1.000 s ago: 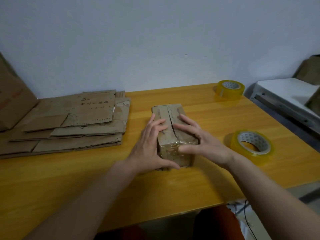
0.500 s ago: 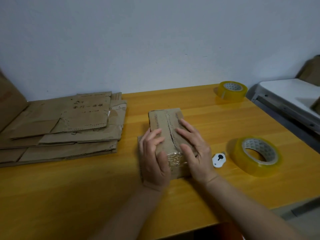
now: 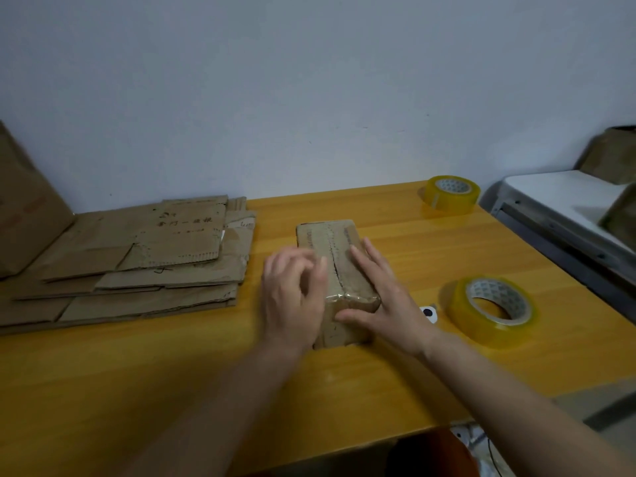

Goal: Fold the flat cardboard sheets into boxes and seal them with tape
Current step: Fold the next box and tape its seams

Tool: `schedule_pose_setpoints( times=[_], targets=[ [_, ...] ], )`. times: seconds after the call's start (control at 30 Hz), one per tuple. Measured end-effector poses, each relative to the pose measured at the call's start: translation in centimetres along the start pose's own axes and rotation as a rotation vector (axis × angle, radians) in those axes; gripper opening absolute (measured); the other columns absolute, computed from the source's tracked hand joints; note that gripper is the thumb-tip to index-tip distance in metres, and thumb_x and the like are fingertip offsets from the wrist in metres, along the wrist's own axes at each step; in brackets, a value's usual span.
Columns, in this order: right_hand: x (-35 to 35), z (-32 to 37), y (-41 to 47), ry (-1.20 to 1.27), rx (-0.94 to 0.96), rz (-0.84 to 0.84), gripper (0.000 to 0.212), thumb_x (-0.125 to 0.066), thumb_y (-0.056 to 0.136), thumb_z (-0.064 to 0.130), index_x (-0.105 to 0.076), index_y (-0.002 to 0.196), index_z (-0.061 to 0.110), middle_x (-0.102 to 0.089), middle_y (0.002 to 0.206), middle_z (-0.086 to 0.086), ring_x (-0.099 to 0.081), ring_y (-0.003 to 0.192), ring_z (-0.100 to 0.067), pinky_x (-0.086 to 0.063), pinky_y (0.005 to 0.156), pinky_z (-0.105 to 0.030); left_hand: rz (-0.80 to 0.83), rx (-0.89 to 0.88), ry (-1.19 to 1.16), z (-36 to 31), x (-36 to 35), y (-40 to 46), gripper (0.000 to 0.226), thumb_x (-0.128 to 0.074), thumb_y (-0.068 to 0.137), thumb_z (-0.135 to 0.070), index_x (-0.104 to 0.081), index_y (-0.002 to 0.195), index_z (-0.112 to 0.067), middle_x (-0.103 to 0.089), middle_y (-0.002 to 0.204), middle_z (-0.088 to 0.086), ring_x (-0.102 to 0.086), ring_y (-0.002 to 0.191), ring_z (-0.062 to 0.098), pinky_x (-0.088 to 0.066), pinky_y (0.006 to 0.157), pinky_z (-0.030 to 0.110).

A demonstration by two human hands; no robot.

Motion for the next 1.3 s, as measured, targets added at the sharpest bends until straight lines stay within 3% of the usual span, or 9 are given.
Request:
schedule_pose_setpoints(
  times=[0.13, 0.27, 0.43, 0.57, 0.73, 0.87, 0.97, 1.1, 1.3],
  targets=[
    [-1.6, -0.2, -0.8, 0.118, -0.121, 0.051, 0.1, -0.069, 0.084, 0.029, 0.003, 0.151, 0.023, -0.003, 0.155, 0.017, -0.007, 0.142, 0.003, -0.015, 0.113, -0.015, 0.491, 0.029, 0.59, -1.1, -4.6, 1.2, 0.078, -0.012, 0.087, -0.073, -0.021, 0.151, -0.029, -0.004, 0.161, 0.0, 0.0, 0.148, 0.02, -0.003, 0.12, 0.047],
    [-1.1, -0.8, -2.0, 0.313, -0.204, 0.338, 0.062, -0.058, 0.09, -0.002, -0.032, 0.142, 0.021, -0.044, 0.141, 0.013, -0.042, 0.129, 0.003, -0.037, 0.099, -0.009, 0.72, 0.053, 0.727, 0.5, -5.6, 1.0, 0.094, -0.001, 0.08, -0.079, 0.005, 0.153, -0.02, 0.013, 0.16, 0.006, 0.016, 0.147, 0.022, 0.005, 0.12, 0.046],
    [4.6, -1.3, 2.1, 0.532, -0.385, -0.161, 0.053, -0.044, 0.1, 0.015, -0.027, 0.15, 0.012, -0.029, 0.155, -0.003, -0.033, 0.139, -0.016, -0.028, 0.116, -0.038, 0.797, -0.078, 0.773, -0.3, -5.5, 0.5, 0.094, -0.005, 0.081, -0.08, 0.007, 0.153, -0.02, 0.014, 0.16, -0.005, 0.019, 0.146, 0.013, 0.011, 0.118, 0.044],
    [3.6, -0.3, 6.7, 0.398, -0.413, -0.222, 0.054, -0.041, 0.101, 0.038, -0.035, 0.146, 0.009, -0.035, 0.152, -0.006, -0.033, 0.139, -0.021, -0.026, 0.11, -0.03, 0.866, -0.218, 0.747, -1.5, -5.0, -0.6, 0.094, -0.001, 0.081, -0.079, 0.009, 0.153, -0.018, 0.014, 0.16, -0.003, 0.019, 0.145, 0.009, 0.011, 0.119, 0.043],
    [2.1, -1.2, 7.9, 0.286, -0.358, -0.318, 0.038, -0.036, 0.101, 0.022, -0.07, 0.091, 0.007, -0.066, 0.092, -0.002, -0.059, 0.092, -0.019, -0.046, 0.083, -0.033, 0.962, -0.159, 0.75, -1.4, -4.7, -0.6, 0.101, -0.004, 0.079, -0.081, 0.012, 0.152, -0.013, 0.017, 0.16, 0.004, 0.02, 0.145, 0.013, 0.01, 0.12, 0.042],
    [2.4, -2.3, 7.5, 0.315, -0.356, -0.332, 0.029, -0.035, 0.102, 0.022, -0.062, 0.11, 0.019, -0.06, 0.091, 0.007, -0.057, 0.09, -0.014, -0.046, 0.075, -0.025, 1.058, -0.026, 0.764, -1.4, -5.6, -0.6, 0.122, -0.019, 0.069, -0.092, 0.016, 0.15, -0.008, 0.022, 0.158, 0.009, 0.024, 0.144, 0.02, 0.014, 0.117, 0.05],
    [2.0, -2.2, 7.0, 0.364, -0.38, -0.318, 0.036, -0.033, 0.103, 0.029, -0.045, 0.136, 0.021, -0.059, 0.118, 0.001, -0.055, 0.11, -0.017, -0.046, 0.094, -0.032, 1.022, 0.096, 0.787, -1.8, -7.1, -0.4, 0.117, -0.04, 0.075, -0.081, 0.011, 0.151, -0.008, 0.019, 0.159, 0.011, 0.022, 0.145, 0.025, 0.014, 0.109, 0.065],
    [1.1, -3.9, 4.1, 0.459, -0.453, -0.274, 0.06, -0.03, 0.101, 0.045, -0.016, 0.152, 0.015, -0.022, 0.157, -0.005, -0.025, 0.143, -0.021, -0.021, 0.118, -0.042, 0.726, 0.059, 0.653, -2.4, -6.6, -0.3, 0.094, -0.051, 0.078, -0.056, -0.006, 0.152, -0.019, 0.003, 0.161, 0.001, 0.008, 0.147, 0.021, -0.002, 0.112, 0.061],
    [1.4, -7.5, -2.8, 0.35, -0.656, -0.417, 0.054, -0.046, 0.099, 0.037, -0.035, 0.143, 0.01, -0.051, 0.134, -0.014, -0.051, 0.117, -0.028, -0.042, 0.093, -0.037, 0.423, 0.198, 0.172, -1.0, -1.5, 1.8, 0.08, -0.07, 0.076, -0.038, -0.031, 0.146, -0.032, -0.026, 0.15, -0.009, -0.02, 0.135, 0.013, -0.029, 0.108, 0.044]
  ],
)
Point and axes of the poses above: each hand's wrist, its own y-axis towards the middle knuckle, its own x-axis out of the back of the hand, z = x × y, the point moved 7 cm from there along y, towards the middle knuckle
